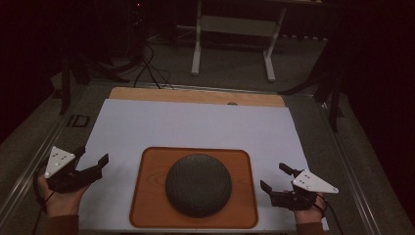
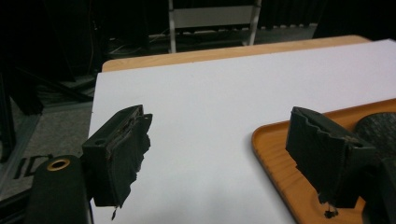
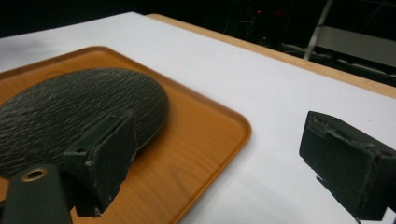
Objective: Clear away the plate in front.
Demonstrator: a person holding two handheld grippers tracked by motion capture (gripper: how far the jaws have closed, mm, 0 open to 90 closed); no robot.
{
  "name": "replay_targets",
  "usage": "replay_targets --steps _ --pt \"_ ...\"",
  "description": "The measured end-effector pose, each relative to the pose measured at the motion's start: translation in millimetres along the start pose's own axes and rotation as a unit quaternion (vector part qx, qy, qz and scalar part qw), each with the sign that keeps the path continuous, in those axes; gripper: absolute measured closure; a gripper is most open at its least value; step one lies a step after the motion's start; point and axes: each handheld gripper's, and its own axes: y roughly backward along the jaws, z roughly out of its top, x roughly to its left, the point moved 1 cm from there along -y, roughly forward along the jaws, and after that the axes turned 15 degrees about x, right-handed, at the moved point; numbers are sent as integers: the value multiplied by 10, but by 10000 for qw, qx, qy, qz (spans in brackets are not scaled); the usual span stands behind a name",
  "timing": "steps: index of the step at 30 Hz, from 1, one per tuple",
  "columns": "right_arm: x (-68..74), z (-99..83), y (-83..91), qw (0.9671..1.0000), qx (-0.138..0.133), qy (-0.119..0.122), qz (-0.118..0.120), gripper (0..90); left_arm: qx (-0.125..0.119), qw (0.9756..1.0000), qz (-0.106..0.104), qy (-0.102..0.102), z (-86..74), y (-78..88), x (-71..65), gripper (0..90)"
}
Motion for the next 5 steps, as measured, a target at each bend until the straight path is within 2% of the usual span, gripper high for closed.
replay_targets --steps 3,5 --pt "-12 -7 23 9999 -69 -68 -48 105 -40 10000 59 -56 -31 26 -8 209" --pt "-19 -10 28 9999 -90 -80 -74 105 -5 10000 89 -25 -56 31 -2 209"
